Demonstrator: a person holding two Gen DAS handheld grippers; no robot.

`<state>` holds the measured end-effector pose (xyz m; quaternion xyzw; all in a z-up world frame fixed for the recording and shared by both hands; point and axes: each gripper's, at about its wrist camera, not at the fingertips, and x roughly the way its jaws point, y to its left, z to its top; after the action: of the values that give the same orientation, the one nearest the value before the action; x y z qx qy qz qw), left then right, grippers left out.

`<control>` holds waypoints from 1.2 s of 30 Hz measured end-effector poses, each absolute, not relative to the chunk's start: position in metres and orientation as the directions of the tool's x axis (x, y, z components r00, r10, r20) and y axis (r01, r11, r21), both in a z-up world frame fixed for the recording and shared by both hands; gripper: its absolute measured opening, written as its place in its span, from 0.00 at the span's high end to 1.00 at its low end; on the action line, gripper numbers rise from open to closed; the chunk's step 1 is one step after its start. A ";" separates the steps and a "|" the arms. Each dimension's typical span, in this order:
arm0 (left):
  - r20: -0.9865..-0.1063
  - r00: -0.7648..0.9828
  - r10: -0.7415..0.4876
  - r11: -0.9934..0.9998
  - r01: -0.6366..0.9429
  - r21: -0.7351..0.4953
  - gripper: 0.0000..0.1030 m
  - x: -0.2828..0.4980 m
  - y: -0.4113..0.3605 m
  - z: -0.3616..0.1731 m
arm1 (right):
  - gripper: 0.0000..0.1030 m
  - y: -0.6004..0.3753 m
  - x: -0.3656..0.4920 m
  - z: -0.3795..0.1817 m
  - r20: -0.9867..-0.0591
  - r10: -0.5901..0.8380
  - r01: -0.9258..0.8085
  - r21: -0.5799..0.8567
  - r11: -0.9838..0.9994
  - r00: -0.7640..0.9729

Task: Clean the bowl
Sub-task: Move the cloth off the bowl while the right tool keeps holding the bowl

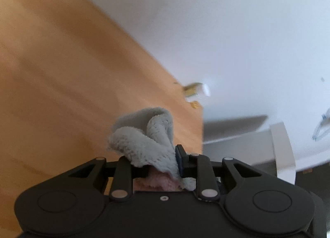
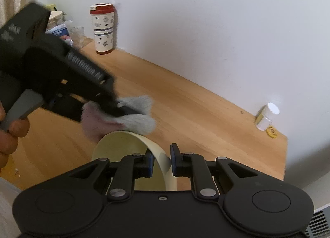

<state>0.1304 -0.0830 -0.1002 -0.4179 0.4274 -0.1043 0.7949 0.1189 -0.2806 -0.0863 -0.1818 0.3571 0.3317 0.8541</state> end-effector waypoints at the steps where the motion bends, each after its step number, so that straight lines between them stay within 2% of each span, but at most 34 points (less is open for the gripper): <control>1: -0.589 0.615 -0.524 0.632 -0.184 -0.753 0.78 0.131 -0.084 -0.098 | 0.83 -0.281 0.118 -0.085 -0.727 0.441 -0.695 -0.068 0.716 0.525; 8: -0.610 0.617 -0.498 0.658 -0.189 -0.729 0.77 0.130 -0.082 -0.101 | 0.82 -0.282 0.115 -0.079 -0.714 0.451 -0.680 -0.048 0.732 0.536; 16: -0.681 0.576 -0.452 0.678 -0.273 -0.682 0.77 0.124 -0.073 -0.119 | 0.82 -0.283 0.119 -0.082 -0.722 0.447 -0.651 -0.005 0.759 0.527; 21: -0.671 0.600 -0.435 0.663 -0.291 -0.690 0.77 0.117 -0.065 -0.115 | 0.83 -0.291 0.125 -0.091 -0.743 0.480 -0.622 0.110 0.775 0.466; 36: -0.681 0.638 -0.360 0.637 -0.366 -0.679 0.77 0.098 -0.039 -0.112 | 0.84 -0.320 0.152 -0.128 -0.763 0.515 -0.474 0.313 0.823 0.390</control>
<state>0.0983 -0.0394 -0.1115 -0.4262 0.4255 0.0018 0.7984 0.1524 -0.3202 -0.1284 0.0220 0.4658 0.2966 0.8334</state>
